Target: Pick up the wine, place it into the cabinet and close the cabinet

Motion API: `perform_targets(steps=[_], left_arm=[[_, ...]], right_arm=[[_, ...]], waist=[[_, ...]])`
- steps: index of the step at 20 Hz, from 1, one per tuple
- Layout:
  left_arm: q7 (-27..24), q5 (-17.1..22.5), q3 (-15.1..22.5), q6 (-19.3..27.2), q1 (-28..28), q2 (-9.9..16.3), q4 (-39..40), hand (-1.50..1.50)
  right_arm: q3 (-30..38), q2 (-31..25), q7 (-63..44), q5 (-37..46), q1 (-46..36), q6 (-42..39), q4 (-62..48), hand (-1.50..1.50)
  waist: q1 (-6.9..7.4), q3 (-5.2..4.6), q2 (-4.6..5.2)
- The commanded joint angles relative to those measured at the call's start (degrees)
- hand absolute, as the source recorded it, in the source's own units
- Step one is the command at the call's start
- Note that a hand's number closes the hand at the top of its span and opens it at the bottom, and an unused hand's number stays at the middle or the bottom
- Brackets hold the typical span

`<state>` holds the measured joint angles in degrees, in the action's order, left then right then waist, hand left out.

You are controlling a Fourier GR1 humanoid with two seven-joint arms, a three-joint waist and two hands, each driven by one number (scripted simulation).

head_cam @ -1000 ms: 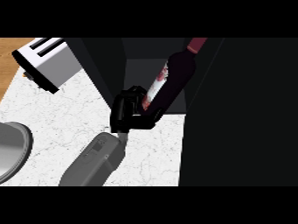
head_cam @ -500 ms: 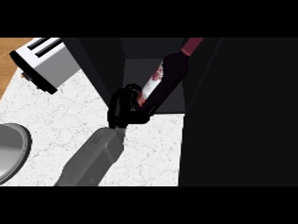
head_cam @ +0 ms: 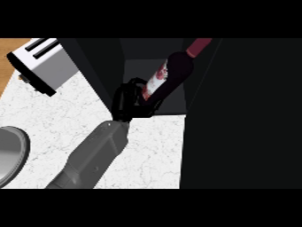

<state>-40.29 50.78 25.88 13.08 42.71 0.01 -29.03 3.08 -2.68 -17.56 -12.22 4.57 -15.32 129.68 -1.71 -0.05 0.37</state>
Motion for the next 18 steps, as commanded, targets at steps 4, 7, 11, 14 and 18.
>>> perform_targets(steps=[4, 7, 11, 14, 18], left_arm=[[-1.8, 5.3, 1.9, -1.5, 3.3, 0.0, 3.5, 1.5], [-1.9, 4.2, -1.2, -4.3, 7.8, 0.0, 9.4, 1.5], [0.9, 6.0, -1.0, -2.7, 9.9, 0.0, 9.6, 1.5], [2.1, 7.1, -1.7, -0.3, 13.3, 0.0, 11.5, 1.5], [3.0, 5.7, -1.5, -1.7, 14.0, 0.0, 16.6, 1.5]], right_arm=[[-1.0, -0.1, -1.8, -0.8, 0.0, -0.2, -0.2, -1.5], [-0.2, 0.3, -0.3, -0.1, -1.1, 0.2, -1.5, -1.5], [0.4, -0.1, 1.2, -0.3, -1.3, -0.6, -1.9, -1.5], [-1.6, 0.7, 1.1, 2.0, -2.6, 0.1, -2.9, -1.5], [0.1, -0.2, 0.0, -0.7, -0.8, -0.6, -0.9, -1.5]], waist=[[-0.26, 0.0, 0.08], [-0.32, 0.0, 0.22], [-0.29, 0.01, 0.16], [-0.85, 0.0, 0.36], [-0.99, 0.01, 0.45]])
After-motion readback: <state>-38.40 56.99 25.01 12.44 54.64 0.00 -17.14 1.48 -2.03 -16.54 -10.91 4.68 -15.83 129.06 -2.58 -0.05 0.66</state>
